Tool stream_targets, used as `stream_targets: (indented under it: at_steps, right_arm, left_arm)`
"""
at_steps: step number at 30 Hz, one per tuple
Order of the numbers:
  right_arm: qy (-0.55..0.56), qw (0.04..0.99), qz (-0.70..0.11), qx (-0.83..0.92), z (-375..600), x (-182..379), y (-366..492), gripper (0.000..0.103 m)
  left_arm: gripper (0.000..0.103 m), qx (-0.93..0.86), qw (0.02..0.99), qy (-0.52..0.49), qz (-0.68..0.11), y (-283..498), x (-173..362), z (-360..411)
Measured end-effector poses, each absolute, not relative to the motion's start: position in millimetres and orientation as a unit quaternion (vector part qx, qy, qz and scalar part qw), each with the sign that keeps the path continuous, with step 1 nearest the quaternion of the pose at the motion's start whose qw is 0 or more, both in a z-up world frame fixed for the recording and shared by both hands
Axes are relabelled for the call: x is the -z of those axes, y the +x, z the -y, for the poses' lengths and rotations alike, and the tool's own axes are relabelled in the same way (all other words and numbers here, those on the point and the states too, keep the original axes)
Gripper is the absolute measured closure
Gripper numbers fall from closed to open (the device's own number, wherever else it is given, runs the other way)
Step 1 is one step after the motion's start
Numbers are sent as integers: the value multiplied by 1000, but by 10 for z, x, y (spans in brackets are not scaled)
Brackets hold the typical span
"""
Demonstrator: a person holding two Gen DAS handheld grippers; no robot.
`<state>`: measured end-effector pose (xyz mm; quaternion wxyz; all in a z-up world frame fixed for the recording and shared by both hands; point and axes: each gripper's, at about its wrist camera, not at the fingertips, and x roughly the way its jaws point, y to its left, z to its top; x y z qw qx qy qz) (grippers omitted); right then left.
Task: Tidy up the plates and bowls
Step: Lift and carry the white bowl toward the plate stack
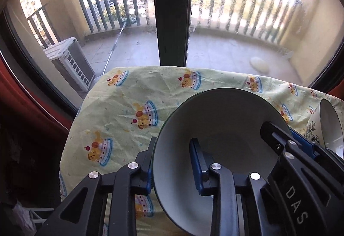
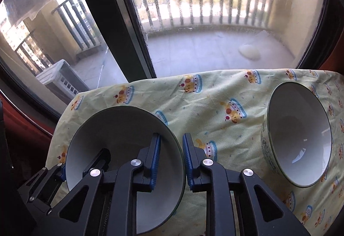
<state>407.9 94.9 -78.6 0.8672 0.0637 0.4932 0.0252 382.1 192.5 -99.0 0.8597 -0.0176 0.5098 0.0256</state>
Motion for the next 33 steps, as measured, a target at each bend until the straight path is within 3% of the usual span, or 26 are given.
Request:
stream_targets:
  at_steps: [11, 33]
  right_arm:
    - [55, 867, -495, -11, -857, 644, 3905, 79]
    - [44, 891, -451, 2, -553, -181, 2818, 79]
  left_arm:
    - [75, -3, 859, -19, -512, 3635, 840, -1843]
    - [75, 18, 883, -19, -468, 2652, 58, -1571]
